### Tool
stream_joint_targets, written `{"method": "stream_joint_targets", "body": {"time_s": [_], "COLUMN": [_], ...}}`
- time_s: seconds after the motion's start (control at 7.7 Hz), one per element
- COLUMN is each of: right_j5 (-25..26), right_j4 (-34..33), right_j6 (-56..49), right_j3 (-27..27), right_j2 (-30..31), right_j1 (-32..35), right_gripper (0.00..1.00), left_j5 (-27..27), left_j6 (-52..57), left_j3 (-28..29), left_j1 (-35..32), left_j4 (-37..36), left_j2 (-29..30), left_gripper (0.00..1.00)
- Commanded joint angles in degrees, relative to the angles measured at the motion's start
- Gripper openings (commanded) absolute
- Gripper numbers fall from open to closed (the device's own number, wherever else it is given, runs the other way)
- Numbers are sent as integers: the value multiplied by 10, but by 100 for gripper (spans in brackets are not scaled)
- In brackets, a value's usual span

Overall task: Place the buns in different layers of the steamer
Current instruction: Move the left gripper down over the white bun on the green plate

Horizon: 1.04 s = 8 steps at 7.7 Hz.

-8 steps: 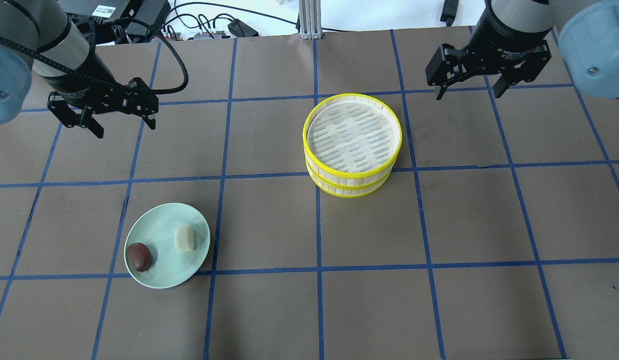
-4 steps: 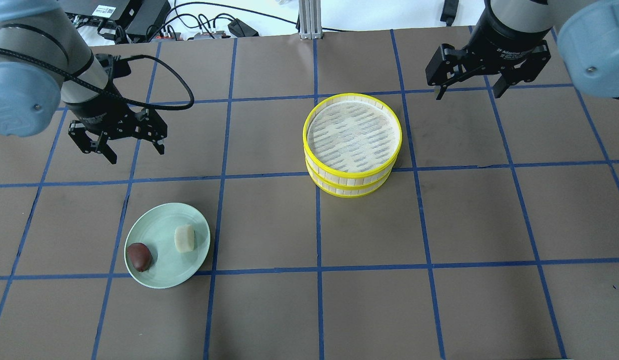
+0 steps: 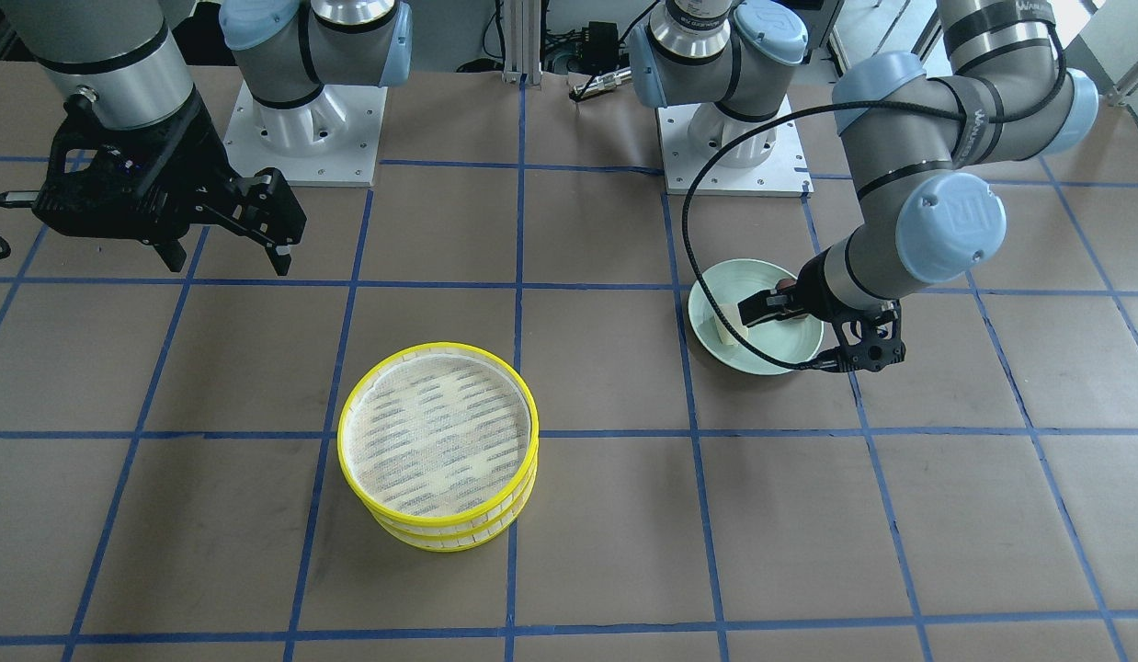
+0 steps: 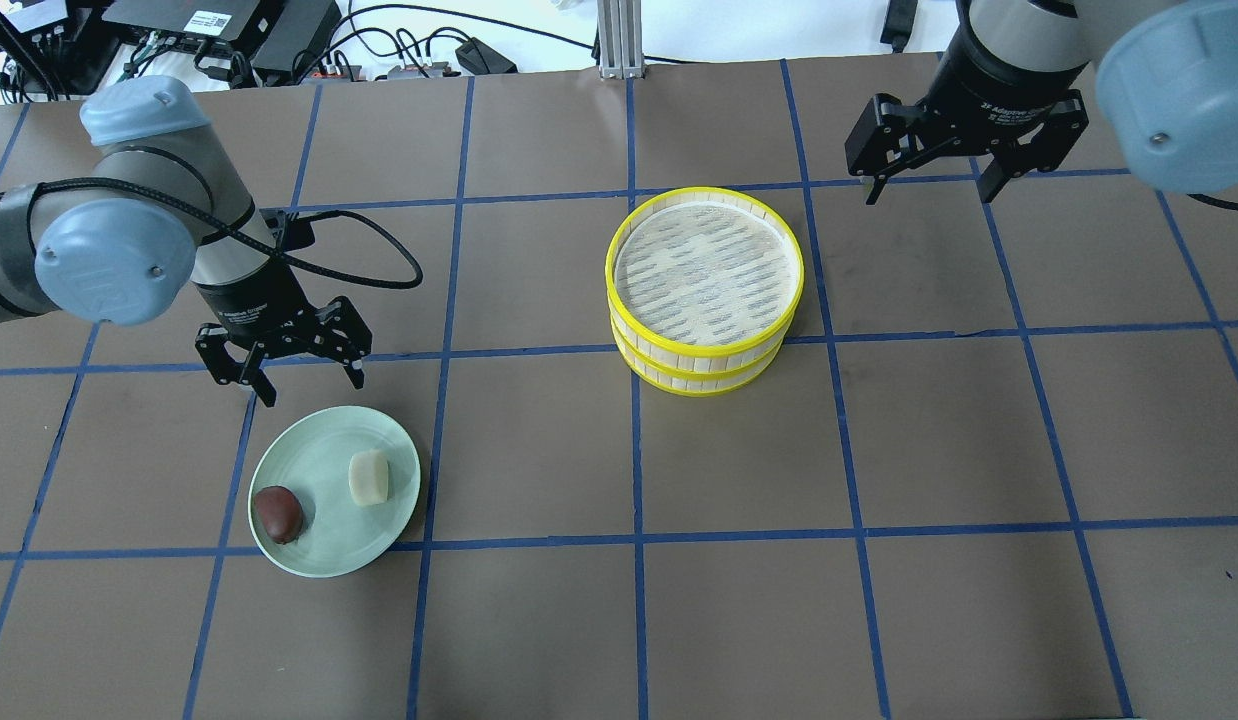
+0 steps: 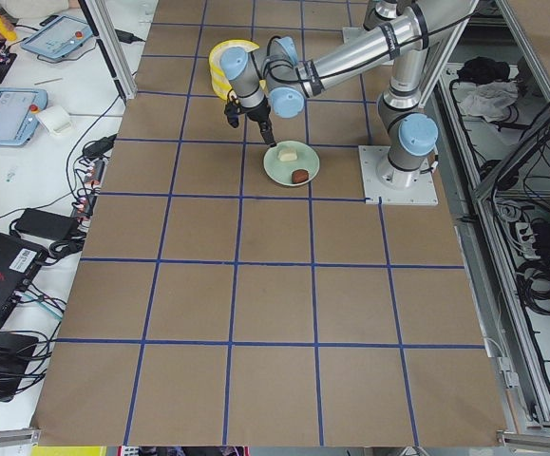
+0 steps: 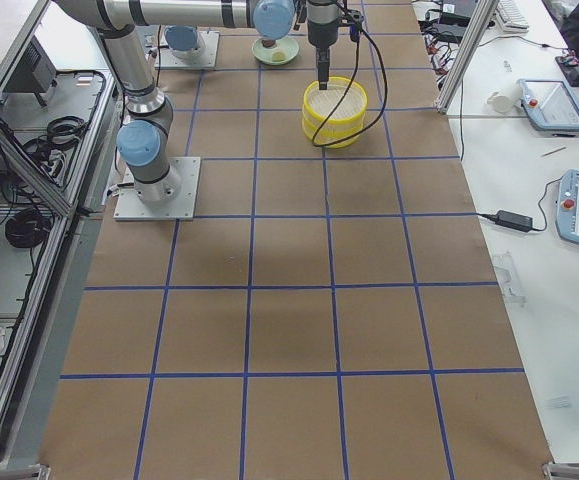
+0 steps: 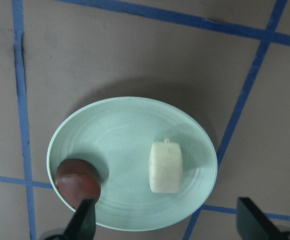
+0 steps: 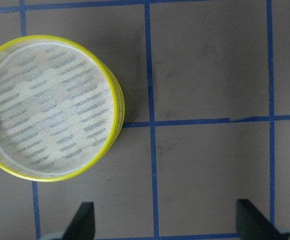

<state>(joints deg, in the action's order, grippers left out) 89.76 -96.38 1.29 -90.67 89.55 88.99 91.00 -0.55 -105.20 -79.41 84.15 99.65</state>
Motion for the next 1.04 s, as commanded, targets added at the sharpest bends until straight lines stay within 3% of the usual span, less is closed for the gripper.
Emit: {"method": "stream_joint_targets", "body": {"time_s": [0.0, 0.91], "right_j5": [0, -1], "right_j4": [-1, -7], "right_j6": [11, 22], "right_j3": [-1, -7], "right_j2": [-1, -3], "right_j1": [6, 18], "right_gripper": [100, 100], "left_j5": [-2, -5], "left_j6": [-2, -4], "left_j3": [-4, -20], "left_j1": [0, -1], "left_j4": [-2, -8], "left_j2": [51, 89], "left_gripper": [100, 100]}}
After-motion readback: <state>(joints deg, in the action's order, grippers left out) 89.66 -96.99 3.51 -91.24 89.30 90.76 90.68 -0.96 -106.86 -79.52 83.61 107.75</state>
